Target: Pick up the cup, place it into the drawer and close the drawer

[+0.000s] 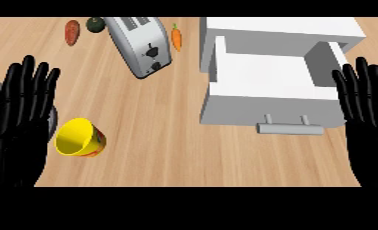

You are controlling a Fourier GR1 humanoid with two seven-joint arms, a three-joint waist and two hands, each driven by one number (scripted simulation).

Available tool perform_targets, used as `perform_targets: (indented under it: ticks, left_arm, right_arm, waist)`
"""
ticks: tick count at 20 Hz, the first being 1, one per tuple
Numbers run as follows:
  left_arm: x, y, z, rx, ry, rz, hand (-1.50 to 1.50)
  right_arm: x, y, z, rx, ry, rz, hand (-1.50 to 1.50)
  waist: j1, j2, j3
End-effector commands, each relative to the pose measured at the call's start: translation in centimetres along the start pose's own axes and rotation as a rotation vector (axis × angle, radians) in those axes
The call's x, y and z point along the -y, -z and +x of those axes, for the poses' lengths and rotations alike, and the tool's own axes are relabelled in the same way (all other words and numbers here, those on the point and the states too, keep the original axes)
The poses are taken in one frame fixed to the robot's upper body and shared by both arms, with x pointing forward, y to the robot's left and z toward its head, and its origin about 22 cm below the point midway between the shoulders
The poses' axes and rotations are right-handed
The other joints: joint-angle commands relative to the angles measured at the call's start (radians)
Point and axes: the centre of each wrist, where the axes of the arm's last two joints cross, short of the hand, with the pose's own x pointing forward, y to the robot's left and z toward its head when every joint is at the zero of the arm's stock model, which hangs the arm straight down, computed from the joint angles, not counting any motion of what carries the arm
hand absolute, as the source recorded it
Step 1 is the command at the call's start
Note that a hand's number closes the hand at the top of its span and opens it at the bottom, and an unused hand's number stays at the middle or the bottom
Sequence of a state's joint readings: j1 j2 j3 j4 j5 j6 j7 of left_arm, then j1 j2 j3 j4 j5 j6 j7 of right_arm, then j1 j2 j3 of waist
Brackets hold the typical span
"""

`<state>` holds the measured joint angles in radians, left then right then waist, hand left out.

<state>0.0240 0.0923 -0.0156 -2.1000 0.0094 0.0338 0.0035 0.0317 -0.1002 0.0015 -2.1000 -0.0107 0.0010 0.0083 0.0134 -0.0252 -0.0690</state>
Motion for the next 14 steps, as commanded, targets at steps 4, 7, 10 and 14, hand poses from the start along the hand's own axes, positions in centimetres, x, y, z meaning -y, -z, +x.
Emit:
perform_targets:
  ticks: [4,7,10,14]
  left_arm:
    - [-1.2,-0.4,0.1,0.029,0.148,0.265,-1.50]
    - [-0.5,-2.1,-0.7,-0.062,0.044,0.440,-1.50]
    - [1.3,-1.7,-1.1,-0.057,0.034,0.470,-1.50]
    - [1.6,-2.3,-1.1,-0.072,0.033,0.478,-1.50]
  right_arm:
    - [-0.3,0.3,1.3,0.025,-0.006,0.081,-1.50]
    - [-1.8,0.1,-0.2,-0.045,0.137,0.103,-1.50]
    - [-1.3,1.0,0.0,-0.056,0.151,0.103,-1.50]
    - [-1.8,1.3,0.8,-0.052,0.133,0.091,-1.50]
  waist:
    - [-0.010,0.023,0.069]
    - [0.000,0.025,0.068]
    - [-0.012,0.025,0.069]
    - [-0.011,0.024,0.069]
